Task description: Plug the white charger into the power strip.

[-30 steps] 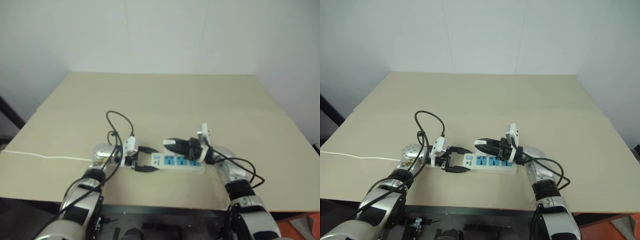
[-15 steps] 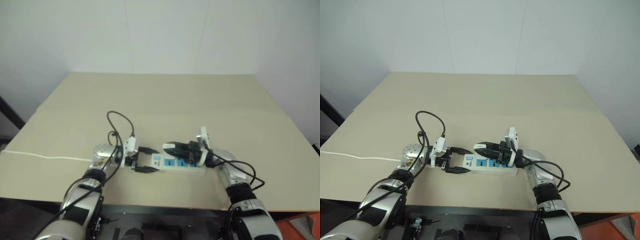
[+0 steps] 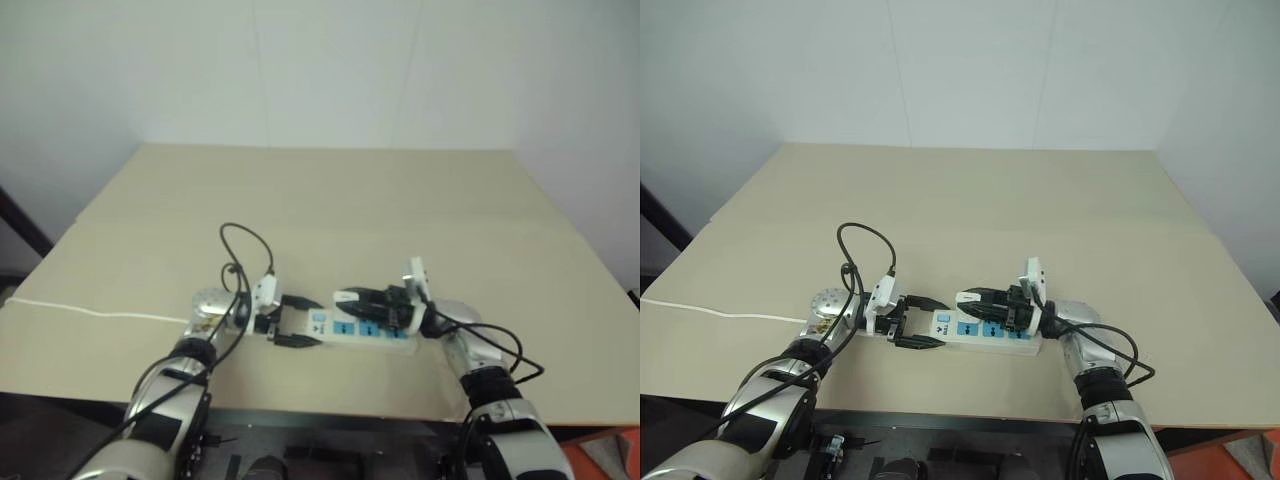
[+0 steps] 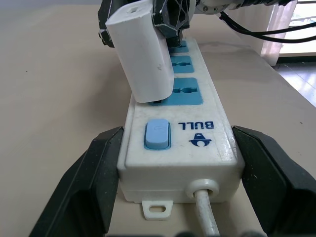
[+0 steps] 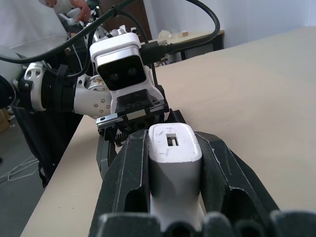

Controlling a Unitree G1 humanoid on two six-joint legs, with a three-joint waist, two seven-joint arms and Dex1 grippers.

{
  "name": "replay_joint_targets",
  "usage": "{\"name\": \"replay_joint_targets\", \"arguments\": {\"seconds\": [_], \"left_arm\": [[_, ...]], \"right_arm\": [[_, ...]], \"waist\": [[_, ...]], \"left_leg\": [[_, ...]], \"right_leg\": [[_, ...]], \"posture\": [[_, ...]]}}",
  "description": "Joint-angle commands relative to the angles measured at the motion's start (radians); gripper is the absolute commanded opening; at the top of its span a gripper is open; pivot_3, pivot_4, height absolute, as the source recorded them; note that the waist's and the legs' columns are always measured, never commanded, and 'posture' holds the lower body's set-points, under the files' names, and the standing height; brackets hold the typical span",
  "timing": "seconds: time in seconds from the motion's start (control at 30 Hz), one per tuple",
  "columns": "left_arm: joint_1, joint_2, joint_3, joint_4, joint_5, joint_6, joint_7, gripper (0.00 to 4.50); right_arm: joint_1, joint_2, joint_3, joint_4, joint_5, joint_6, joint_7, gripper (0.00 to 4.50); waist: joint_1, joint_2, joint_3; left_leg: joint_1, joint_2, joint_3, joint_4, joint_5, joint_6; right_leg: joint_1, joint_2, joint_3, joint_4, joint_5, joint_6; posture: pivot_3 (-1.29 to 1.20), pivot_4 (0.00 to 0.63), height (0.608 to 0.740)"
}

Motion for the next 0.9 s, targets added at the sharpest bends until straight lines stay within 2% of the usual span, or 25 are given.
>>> {"name": "replay_joint_targets", "arguments": {"seconds": [0.03, 0.4, 0.53, 0.9], "left_arm": [[0.022, 0.016, -0.025, 0.021, 0.034, 0.008, -0.017, 3.2], [0.022, 0.016, -0.027, 0.019, 0.032, 0.01, -0.017, 3.2], [0.028, 0.02, -0.026, 0.017, 0.033, 0.006, -0.017, 3.2], [0.03, 0.021, -0.023, 0.016, 0.036, 0.008, -0.017, 3.2]], "right_arm": [[0.03, -0.045, -0.02, -0.004, -0.019, -0.078, 0.027, 1.11], [0.01, -0.029, 0.04, 0.072, -0.092, -0.167, -0.013, 1.11], [0.007, -0.042, 0.059, 0.096, -0.089, -0.086, -0.018, 1.11], [0.063, -0.024, 0.07, 0.154, -0.13, -0.24, -0.095, 1.11]], "waist": [[0.002, 0.0, 0.0], [-0.003, 0.0, 0.0], [-0.008, 0.0, 0.0], [-0.015, -0.002, -0.002]], "left_leg": [[0.0, 0.0, 0.0, 0.0, 0.0, 0.0], [0.002, 0.0, 0.0, 0.0, 0.0, 0.0], [0.007, 0.0, 0.0, -0.001, 0.0, 0.0], [0.014, 0.001, 0.0, -0.002, 0.0, 0.0]], "right_leg": [[0.0, 0.0, 0.0, 0.0, 0.0, 0.0], [0.002, 0.0, 0.0, 0.0, 0.0, 0.0], [0.007, 0.0, 0.0, -0.001, -0.001, 0.002], [0.014, 0.0, 0.0, -0.003, -0.005, 0.007]], "posture": [[0.0, 0.15, 0.74], [0.0, 0.15, 0.74], [0.0, 0.15, 0.74], [0.0, 0.15, 0.74]]}}
